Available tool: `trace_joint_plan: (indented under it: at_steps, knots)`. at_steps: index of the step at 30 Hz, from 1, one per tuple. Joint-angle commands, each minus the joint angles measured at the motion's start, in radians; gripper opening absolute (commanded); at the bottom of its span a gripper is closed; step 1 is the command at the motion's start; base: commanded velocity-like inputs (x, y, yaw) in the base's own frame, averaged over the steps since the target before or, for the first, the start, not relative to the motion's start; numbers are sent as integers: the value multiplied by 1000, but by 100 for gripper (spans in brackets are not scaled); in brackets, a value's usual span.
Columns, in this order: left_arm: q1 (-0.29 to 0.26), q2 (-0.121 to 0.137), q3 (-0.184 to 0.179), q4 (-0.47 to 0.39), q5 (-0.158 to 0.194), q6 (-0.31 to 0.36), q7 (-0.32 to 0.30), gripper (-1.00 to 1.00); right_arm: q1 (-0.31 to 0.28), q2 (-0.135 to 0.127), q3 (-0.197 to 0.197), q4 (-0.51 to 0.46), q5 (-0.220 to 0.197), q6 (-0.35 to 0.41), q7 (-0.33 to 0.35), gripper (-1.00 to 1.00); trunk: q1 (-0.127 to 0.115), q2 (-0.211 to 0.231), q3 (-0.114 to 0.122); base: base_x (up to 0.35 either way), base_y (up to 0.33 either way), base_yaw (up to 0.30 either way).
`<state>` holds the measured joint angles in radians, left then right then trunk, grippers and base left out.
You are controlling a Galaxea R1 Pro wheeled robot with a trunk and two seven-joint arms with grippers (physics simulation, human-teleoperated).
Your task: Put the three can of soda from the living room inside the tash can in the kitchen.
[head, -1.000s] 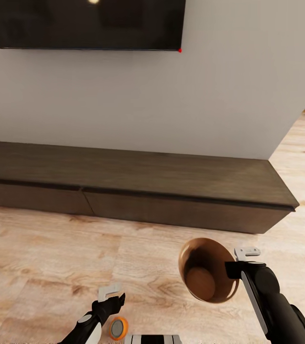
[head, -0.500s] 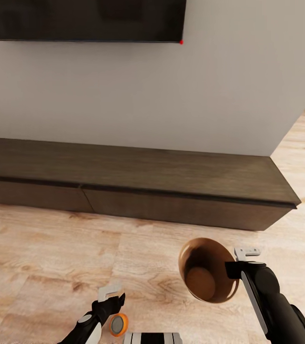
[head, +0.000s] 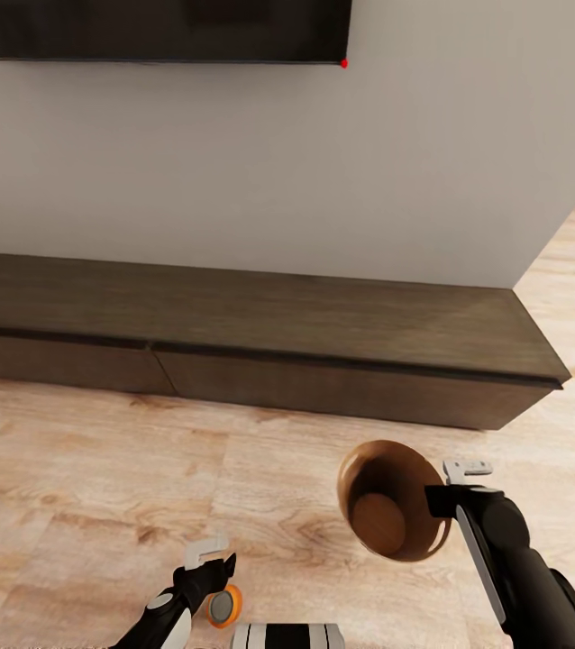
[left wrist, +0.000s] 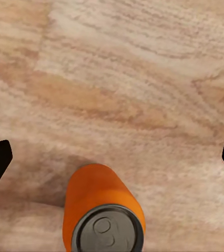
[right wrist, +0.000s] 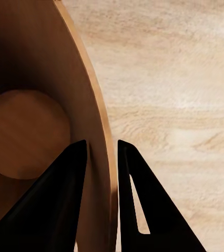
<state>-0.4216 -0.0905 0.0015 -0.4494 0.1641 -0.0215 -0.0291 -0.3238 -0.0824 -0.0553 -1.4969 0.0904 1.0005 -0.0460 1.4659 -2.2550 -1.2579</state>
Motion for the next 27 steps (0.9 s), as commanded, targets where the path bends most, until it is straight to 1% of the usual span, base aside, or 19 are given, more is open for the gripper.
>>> trace_joint_plan:
  at_steps: [1, 8, 13, 19, 27]
  knots:
    - [0, 0, 0, 0, 0, 0, 0, 100, -1, 0, 0, -3, -9, 0, 0, -100, 0, 0, -2, 0, 0, 0]
    - [0, 0, 0, 0, 0, 0, 0, 100, -3, 0, 0, -9, -9, 0, 0, -100, 0, 0, -11, 0, 0, 0]
    - [0, 0, 0, 0, 0, 0, 0, 100, -3, 0, 0, -9, -9, 0, 0, -100, 0, 0, -13, -18, 0, 0]
    - [0, 0, 0, 0, 0, 0, 0, 100, -3, 0, 0, -9, -9, 0, 0, -100, 0, 0, -13, -125, 0, 0]
    - [0, 0, 0, -2, 0, 0, 0, 100, -3, 0, 0, -10, -9, 0, 0, -100, 0, 0, -13, -18, 0, 0]
